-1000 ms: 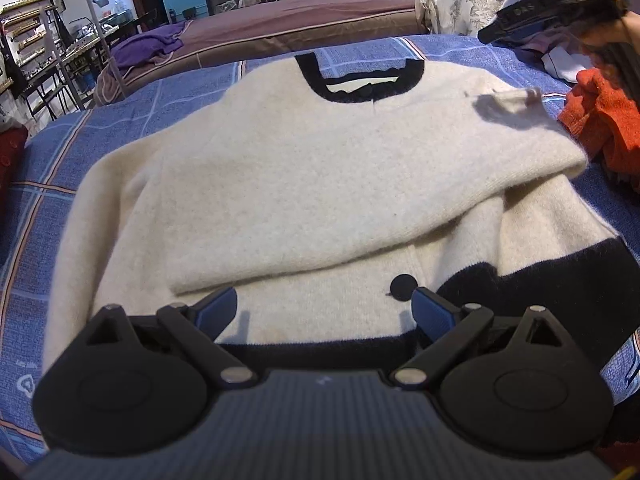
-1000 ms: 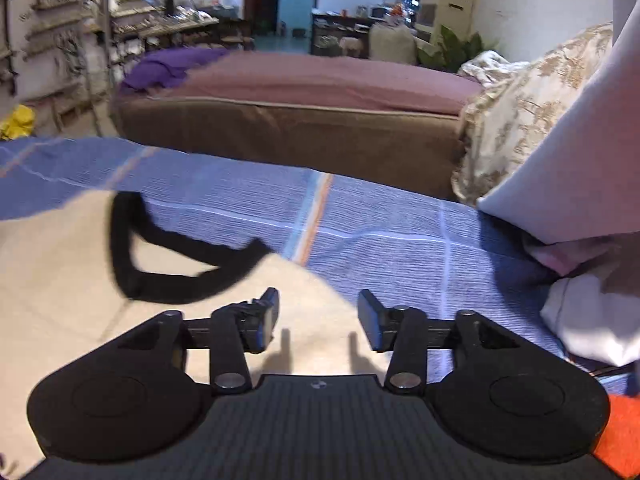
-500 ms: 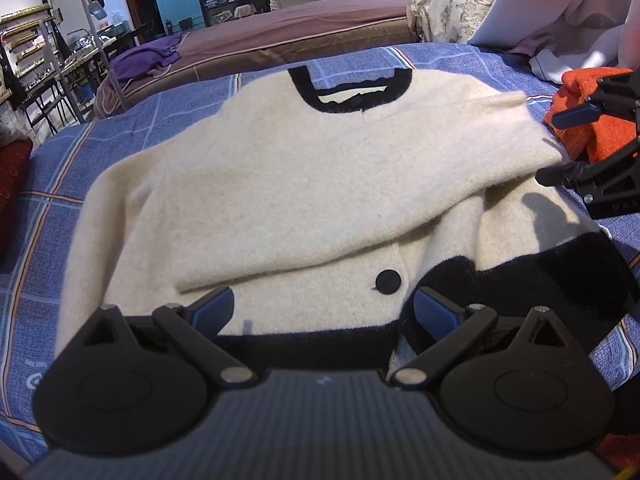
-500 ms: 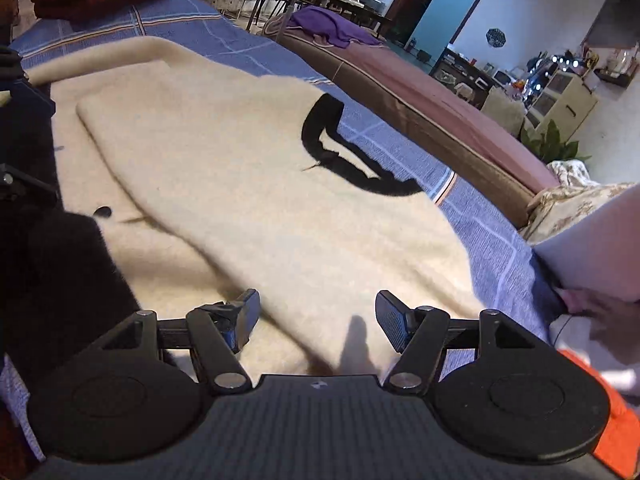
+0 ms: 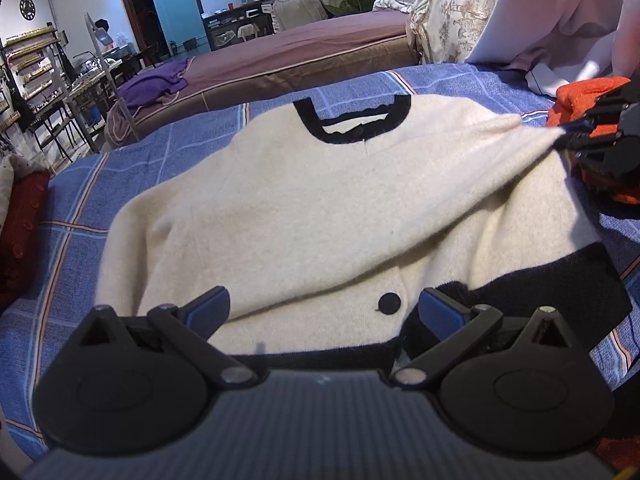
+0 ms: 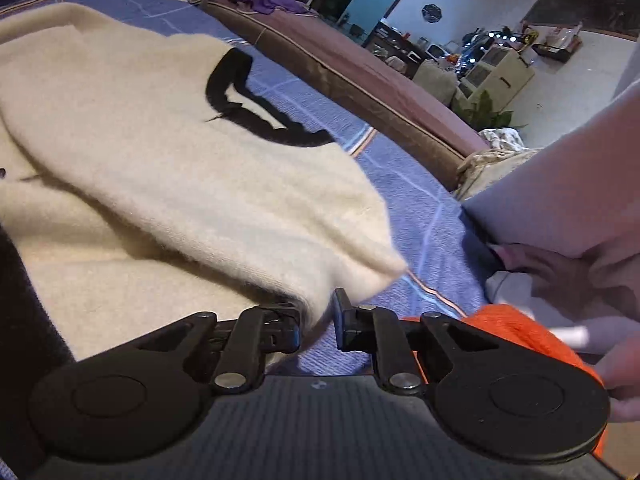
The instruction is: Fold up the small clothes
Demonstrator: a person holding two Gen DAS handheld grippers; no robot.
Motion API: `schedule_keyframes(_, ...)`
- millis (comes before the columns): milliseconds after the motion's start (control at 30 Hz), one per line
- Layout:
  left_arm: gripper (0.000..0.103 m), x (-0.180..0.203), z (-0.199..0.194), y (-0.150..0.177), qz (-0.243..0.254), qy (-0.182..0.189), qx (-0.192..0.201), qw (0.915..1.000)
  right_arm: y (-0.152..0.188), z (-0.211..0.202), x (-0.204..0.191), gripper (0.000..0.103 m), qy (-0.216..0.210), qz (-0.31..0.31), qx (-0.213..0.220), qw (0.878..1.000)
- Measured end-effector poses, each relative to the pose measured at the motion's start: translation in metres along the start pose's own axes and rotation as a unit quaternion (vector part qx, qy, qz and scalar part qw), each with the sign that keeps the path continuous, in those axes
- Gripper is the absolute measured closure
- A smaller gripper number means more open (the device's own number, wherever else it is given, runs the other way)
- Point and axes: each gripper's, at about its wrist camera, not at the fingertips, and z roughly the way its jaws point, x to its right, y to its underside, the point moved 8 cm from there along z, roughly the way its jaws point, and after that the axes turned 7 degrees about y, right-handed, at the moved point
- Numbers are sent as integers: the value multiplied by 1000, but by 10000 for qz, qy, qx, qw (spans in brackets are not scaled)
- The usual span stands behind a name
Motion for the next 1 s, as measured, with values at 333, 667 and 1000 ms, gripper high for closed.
schedule_keyframes(333,0,12,14,2,89,169,-91,9998,4,-37,53,74,369,366,367,9980)
schedule_keyframes(667,1,-18,16,11,105,-286,-118,9995,-7,-18,-63,53,-807,-636,236,9944)
schedule_keyframes(1000,14,-87,33,21,-1005,82,-301,9945,51,10,-44,41,-671,180,-494,9964)
